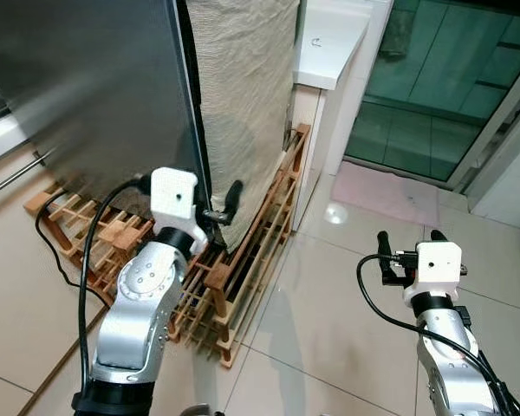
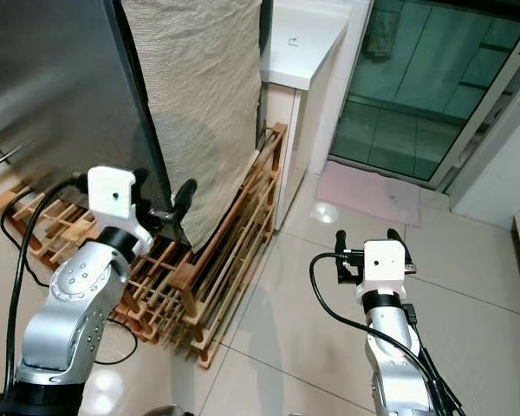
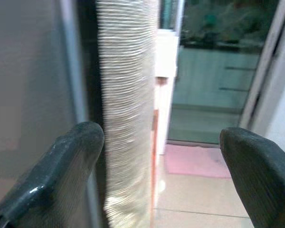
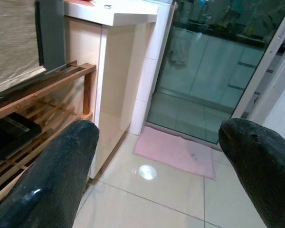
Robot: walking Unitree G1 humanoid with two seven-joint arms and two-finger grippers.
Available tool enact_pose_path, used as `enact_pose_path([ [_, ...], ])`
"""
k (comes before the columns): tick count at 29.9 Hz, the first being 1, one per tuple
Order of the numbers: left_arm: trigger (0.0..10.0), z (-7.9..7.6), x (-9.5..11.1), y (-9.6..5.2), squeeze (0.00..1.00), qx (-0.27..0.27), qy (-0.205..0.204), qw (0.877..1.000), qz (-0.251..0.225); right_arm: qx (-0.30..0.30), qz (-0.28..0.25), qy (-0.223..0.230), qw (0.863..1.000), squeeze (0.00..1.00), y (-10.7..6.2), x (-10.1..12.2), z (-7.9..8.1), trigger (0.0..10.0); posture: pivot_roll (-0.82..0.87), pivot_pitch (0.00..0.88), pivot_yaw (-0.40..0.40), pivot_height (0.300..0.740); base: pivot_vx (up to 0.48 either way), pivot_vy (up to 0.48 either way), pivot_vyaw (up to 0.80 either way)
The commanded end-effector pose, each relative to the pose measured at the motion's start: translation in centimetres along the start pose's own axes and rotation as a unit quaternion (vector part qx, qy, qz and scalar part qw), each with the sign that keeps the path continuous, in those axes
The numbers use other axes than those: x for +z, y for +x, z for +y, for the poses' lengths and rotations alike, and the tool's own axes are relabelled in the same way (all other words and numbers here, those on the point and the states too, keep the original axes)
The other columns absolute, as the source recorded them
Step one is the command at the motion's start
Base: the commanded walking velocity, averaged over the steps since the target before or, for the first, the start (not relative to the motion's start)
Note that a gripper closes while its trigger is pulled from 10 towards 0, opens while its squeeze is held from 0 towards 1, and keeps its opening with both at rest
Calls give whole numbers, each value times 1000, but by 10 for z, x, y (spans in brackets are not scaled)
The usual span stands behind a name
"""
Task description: Restocking fridge
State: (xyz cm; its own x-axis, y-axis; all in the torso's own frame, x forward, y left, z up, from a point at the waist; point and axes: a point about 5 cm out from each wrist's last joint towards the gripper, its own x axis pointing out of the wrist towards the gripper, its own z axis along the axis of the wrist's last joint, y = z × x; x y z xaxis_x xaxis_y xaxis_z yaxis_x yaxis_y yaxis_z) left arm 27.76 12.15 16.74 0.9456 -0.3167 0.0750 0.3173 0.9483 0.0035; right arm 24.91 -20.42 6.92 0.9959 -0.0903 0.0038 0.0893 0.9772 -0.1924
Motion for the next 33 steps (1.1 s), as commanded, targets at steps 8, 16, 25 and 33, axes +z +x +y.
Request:
enact_pose_path([
  [8, 10000, -6, 3, 18, 0, -14, 5, 1000, -3, 45, -20, 47, 998, 0, 2, 11, 13, 10000, 31, 0, -3, 740, 0, 0, 0],
  [16, 10000, -2, 4, 31, 0, -4, 13, 1000, -7, 132, -12, 56, 990, 0, -9, 10, 22, 10000, 6, 0, 1, 740, 0, 0, 0],
  [25, 10000, 3, -6, 14, 0, 16, 2, 1000, 7, 138, 11, 35, 990, 0, -14, 0, 13, 10000, 22, 0, -9, 740, 0, 0, 0],
  [33, 10000, 7, -8, 16, 0, 27, 11, 1000, 6, 142, -1, 49, 989, 0, -10, 6, 17, 10000, 28, 0, -12, 740, 0, 0, 0],
])
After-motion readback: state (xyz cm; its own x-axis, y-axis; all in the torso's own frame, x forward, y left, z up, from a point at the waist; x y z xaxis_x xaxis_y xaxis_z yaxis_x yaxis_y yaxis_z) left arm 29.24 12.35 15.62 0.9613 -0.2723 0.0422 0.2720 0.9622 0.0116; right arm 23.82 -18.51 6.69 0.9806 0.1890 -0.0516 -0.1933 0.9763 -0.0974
